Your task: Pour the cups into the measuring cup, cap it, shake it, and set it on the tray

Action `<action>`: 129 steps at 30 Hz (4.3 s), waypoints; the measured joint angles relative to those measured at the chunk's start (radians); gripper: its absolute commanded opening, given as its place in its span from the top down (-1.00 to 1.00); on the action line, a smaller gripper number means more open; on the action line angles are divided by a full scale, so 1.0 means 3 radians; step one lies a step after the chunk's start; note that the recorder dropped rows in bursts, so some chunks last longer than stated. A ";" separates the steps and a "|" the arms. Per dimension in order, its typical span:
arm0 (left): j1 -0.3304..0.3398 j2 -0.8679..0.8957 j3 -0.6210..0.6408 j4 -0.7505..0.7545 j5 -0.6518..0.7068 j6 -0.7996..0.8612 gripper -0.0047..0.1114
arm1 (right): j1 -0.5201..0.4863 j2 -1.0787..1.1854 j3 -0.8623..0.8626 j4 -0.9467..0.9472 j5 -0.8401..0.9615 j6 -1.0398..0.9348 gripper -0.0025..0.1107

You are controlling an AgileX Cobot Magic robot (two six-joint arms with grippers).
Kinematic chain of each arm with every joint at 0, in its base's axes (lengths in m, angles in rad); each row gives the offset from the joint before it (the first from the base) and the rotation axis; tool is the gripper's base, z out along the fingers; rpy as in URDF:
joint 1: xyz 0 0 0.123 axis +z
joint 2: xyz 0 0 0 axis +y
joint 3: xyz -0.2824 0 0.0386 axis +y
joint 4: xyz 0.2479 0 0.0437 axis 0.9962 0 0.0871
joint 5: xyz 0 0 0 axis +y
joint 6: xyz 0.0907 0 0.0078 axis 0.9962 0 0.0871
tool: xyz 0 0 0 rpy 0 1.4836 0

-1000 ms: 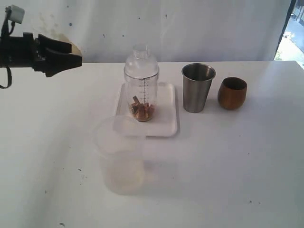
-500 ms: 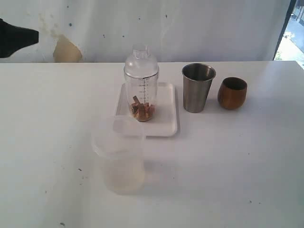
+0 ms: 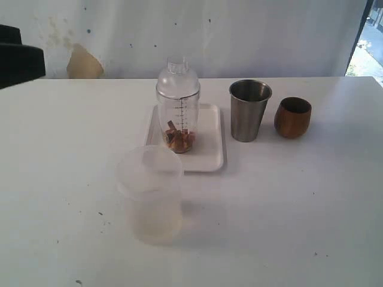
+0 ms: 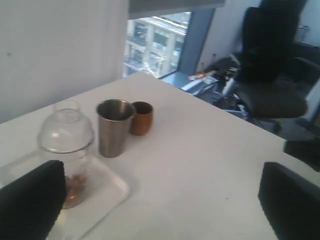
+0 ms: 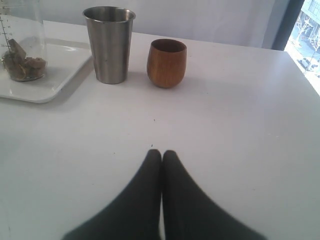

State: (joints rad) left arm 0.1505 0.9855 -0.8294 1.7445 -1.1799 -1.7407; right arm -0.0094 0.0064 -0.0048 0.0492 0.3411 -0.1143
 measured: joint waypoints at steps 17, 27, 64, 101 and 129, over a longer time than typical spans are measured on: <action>0.0000 -0.0008 0.0005 0.0006 0.0437 -0.0297 -0.66 | 0.0000 0.0000 0.0000 0.0000 0.0000 0.0000 0.96; 0.0000 -0.0008 0.0225 0.0012 0.1346 -0.0064 0.92 | 0.0000 0.0000 0.0000 0.0000 0.0000 0.0000 0.96; -0.0030 -0.3213 0.2747 -0.5062 0.3276 0.4968 0.92 | 0.0000 0.0000 0.0000 0.0000 0.0000 0.0000 0.96; -0.0303 -0.3269 0.2747 -0.5718 0.4707 0.5918 0.92 | 0.0000 0.0000 0.0000 0.0000 0.0000 0.0034 0.96; -0.0303 -0.3269 0.2747 -0.5723 0.4707 0.5918 0.92 | 0.0000 0.0000 0.0000 -0.0006 0.0000 0.0034 0.96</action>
State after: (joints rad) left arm 0.0595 0.0049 -0.0053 0.0274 0.2324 0.0347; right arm -0.0094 0.0064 -0.0048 0.0474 0.3411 -0.1042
